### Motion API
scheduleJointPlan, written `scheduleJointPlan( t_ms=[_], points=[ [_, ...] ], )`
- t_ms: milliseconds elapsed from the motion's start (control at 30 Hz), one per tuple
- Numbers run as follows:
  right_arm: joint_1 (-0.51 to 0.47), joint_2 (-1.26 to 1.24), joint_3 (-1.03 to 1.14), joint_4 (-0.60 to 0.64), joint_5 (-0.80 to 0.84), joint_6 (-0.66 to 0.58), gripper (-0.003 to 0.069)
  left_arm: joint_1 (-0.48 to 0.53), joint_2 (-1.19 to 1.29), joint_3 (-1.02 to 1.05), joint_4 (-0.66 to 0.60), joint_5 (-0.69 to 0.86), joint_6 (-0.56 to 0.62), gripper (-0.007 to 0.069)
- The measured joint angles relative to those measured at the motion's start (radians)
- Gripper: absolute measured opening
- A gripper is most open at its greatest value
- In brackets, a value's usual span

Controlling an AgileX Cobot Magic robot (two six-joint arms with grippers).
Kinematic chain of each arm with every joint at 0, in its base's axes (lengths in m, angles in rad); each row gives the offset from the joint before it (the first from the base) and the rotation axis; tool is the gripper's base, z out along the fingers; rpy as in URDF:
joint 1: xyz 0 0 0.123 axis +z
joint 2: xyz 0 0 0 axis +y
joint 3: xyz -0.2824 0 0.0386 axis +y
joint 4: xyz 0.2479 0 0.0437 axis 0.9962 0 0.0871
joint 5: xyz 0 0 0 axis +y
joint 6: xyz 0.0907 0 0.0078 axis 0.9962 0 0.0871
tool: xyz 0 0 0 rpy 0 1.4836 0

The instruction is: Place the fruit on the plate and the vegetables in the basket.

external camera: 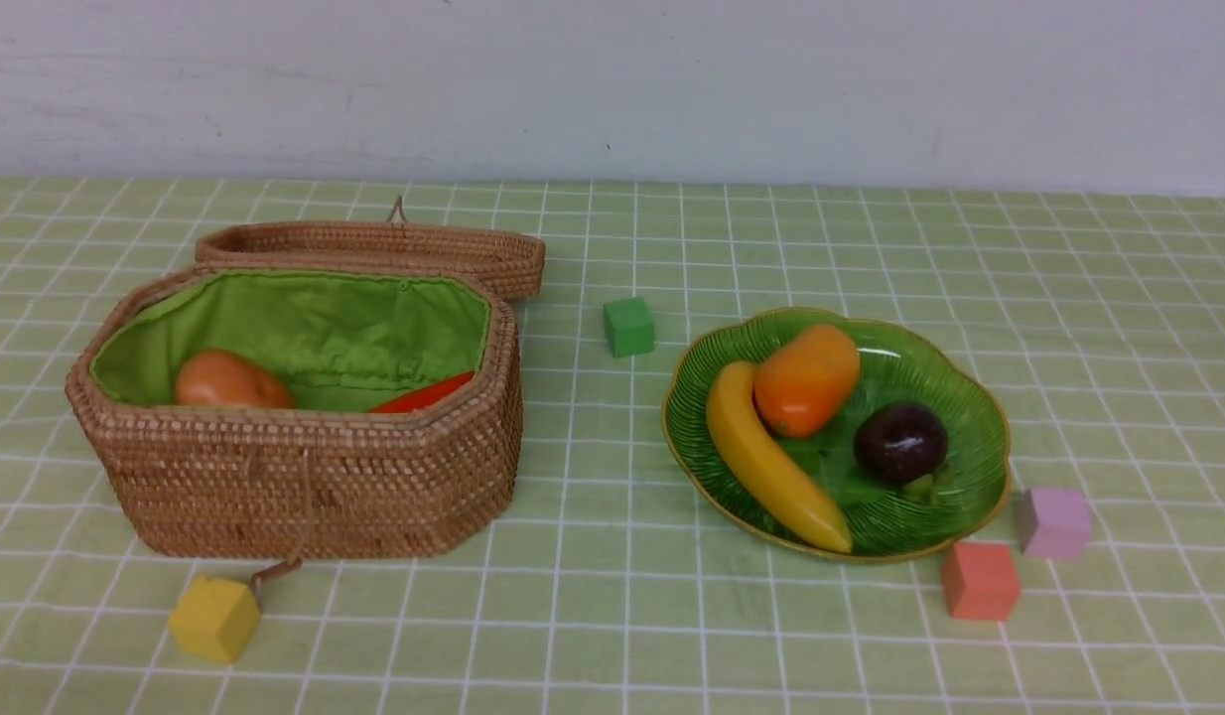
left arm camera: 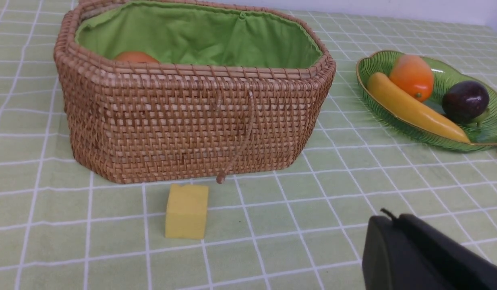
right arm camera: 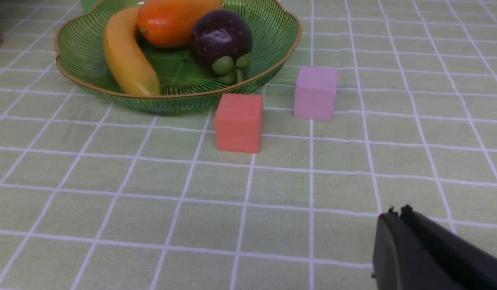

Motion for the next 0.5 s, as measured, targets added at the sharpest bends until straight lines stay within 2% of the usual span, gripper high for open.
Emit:
scheduleJointPlan(
  t_ms=[200,333,500],
  points=[
    [0.000,0.000,0.000,0.000,0.000,0.000,-0.0004,0.001,-0.001,0.016,0.007,-0.036,0.000,-0.0002],
    [0.000,0.000,0.000,0.001,-0.002,0.000,-0.0001,0.088,-0.018,0.087,0.004,-0.178,0.000,-0.0013],
    [0.000,0.000,0.001,0.001,-0.003,0.000,0.0002,0.209,-0.020,0.196,-0.039,-0.241,0.000,-0.0013]
  ],
)
